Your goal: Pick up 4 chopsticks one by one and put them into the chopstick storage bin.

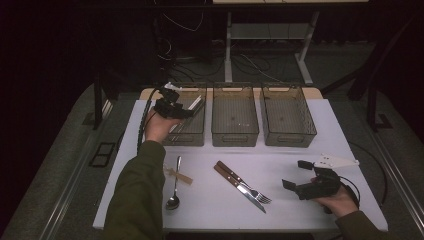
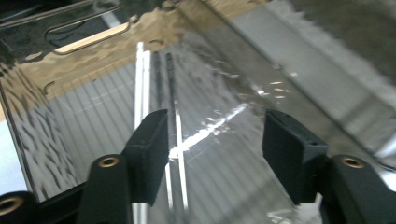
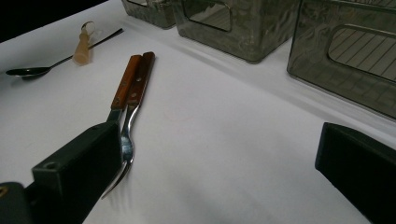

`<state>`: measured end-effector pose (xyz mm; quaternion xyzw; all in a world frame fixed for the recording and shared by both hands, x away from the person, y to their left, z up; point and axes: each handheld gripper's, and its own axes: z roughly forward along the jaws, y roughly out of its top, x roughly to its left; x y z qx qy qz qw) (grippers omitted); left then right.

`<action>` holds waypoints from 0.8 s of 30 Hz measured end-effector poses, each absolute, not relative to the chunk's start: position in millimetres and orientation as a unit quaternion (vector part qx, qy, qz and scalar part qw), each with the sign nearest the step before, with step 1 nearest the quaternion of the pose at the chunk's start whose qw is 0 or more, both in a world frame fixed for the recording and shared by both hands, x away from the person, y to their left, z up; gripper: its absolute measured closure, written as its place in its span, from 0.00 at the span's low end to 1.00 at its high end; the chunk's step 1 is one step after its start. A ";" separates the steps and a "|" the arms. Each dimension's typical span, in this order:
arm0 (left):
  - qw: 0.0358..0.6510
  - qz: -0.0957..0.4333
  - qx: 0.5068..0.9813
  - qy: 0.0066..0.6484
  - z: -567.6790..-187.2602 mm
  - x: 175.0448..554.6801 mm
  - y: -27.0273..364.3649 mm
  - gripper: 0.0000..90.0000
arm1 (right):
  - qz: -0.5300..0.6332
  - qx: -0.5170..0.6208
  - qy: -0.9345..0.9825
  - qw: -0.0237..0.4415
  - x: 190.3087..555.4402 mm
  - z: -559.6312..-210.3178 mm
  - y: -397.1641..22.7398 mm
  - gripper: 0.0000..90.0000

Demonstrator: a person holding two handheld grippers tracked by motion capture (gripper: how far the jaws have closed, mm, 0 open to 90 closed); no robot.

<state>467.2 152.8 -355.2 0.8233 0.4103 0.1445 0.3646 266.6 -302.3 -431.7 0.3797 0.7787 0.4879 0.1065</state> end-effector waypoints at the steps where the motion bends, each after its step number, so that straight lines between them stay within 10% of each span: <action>1: 0.367 0.142 0.826 0.404 -353.3 463.0 153.3 0.40 | 0.488 0.379 0.779 0.107 266.7 -431.8 -302.2 0.01; 24: 0.421 0.139 0.805 0.394 -373.3 359.4 167.6 0.36 | 0.485 0.378 0.782 0.105 268.2 -433.2 -301.4 0.01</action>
